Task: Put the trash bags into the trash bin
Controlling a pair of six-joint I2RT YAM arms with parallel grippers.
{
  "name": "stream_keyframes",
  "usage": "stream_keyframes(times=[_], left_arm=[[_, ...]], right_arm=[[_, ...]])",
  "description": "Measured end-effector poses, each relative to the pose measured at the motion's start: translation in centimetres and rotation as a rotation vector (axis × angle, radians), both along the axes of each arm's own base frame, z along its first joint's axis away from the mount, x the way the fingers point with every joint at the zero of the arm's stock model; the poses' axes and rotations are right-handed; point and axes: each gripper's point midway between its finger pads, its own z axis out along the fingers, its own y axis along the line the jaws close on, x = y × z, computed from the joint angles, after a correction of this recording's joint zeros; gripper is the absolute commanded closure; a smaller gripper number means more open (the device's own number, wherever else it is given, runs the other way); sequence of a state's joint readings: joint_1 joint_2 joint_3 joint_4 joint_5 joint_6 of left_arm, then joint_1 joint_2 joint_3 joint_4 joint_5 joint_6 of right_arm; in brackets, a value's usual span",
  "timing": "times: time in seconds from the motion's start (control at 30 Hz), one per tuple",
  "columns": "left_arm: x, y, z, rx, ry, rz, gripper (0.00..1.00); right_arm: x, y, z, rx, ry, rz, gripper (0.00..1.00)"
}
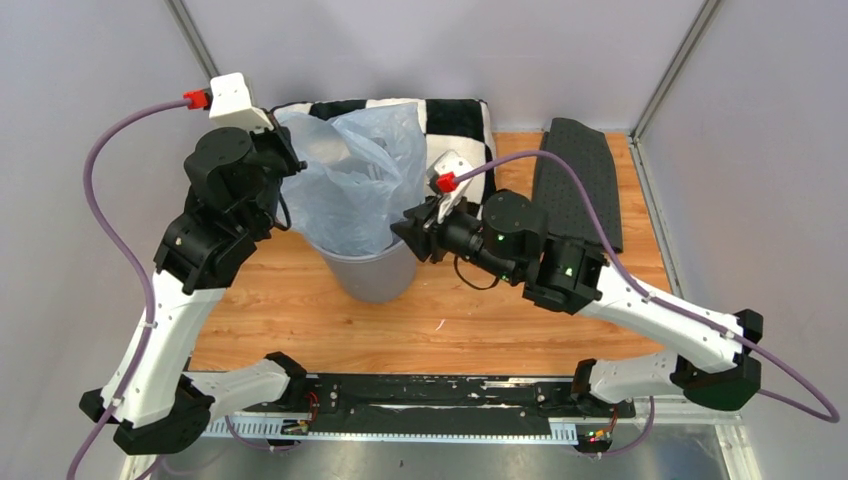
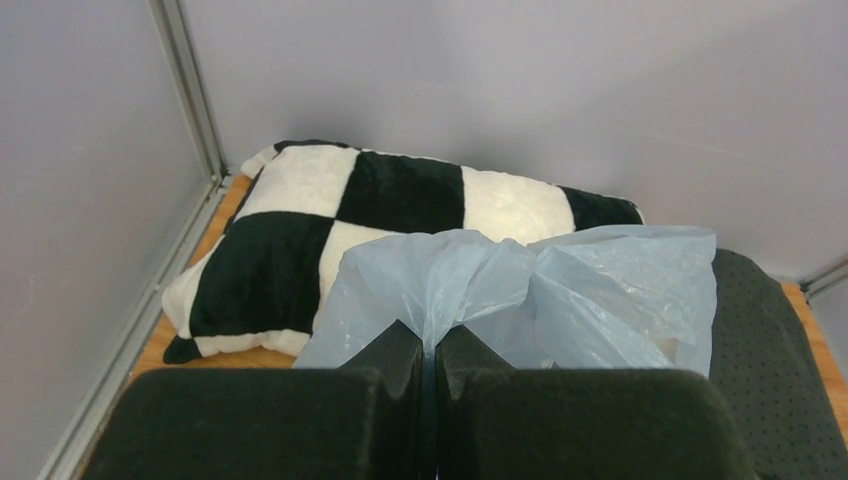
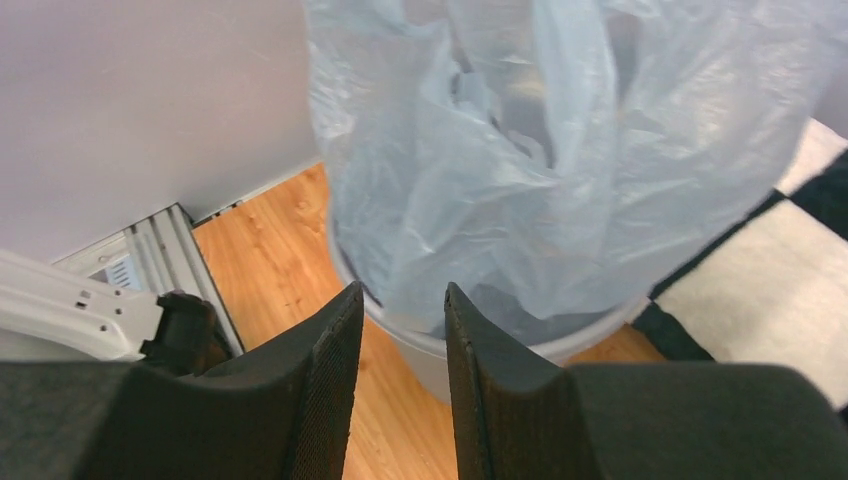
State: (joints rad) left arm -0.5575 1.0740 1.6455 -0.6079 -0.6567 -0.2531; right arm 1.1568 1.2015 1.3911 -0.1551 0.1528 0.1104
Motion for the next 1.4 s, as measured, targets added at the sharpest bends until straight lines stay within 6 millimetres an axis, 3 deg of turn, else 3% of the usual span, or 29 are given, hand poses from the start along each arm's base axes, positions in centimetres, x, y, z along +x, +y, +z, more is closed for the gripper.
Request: stream_keyframes(times=[0.1, 0.27, 0.4, 0.5, 0.67, 0.87, 1.0, 1.17, 1.27, 1.4], left_arm=[[0.0, -0.1, 0.2, -0.011, -0.005, -0.007, 1.0], [-0.1, -0.4, 0.3, -0.021, -0.008, -0.019, 1.0], [-0.1, -0.5, 0.3, -0.026, -0.008, -0.026, 1.0], [-0.1, -0.5, 0.3, -0.026, -0.008, -0.026, 1.0], [0.0, -0.5, -0.5, -0.024, 0.005, -0.025, 1.0], [0.5, -1.0, -4.4, -0.001, 0.085, -0.025, 1.0], [0.6, -1.4, -6.3, 0.005, 0.128, -0.033, 1.0], [0.4, -1.5, -6.6, -0.01, 0.136, -0.046, 1.0], [-0.1, -1.5, -6.2, -0.026, 0.126, -0.06, 1.0], [-1.1, -1.8, -5.1, -0.068, 0.101, -0.1, 1.0]], right_arm=[[-0.7, 1.6, -0.2, -0.016, 0.003, 0.01, 0.66], [0.7, 3.7, -2.6, -0.087, 0.029, -0.037, 0.71], [1.9, 4.9, -5.4, -0.157, 0.053, -0.08, 0.91], [2.3, 5.0, -6.3, -0.179, 0.059, -0.102, 1.0], [3.0, 4.7, -8.2, -0.213, 0.061, -0.147, 1.0], [3.1, 4.2, -11.2, -0.281, 0.067, -0.155, 0.96], [3.0, 4.2, -11.0, -0.282, 0.061, -0.149, 0.79], [2.3, 3.9, -9.7, -0.263, 0.048, -0.12, 0.68], [1.3, 3.6, -7.5, -0.229, 0.03, -0.089, 0.63], [0.2, 3.1, -2.6, -0.144, -0.015, -0.044, 0.59]])
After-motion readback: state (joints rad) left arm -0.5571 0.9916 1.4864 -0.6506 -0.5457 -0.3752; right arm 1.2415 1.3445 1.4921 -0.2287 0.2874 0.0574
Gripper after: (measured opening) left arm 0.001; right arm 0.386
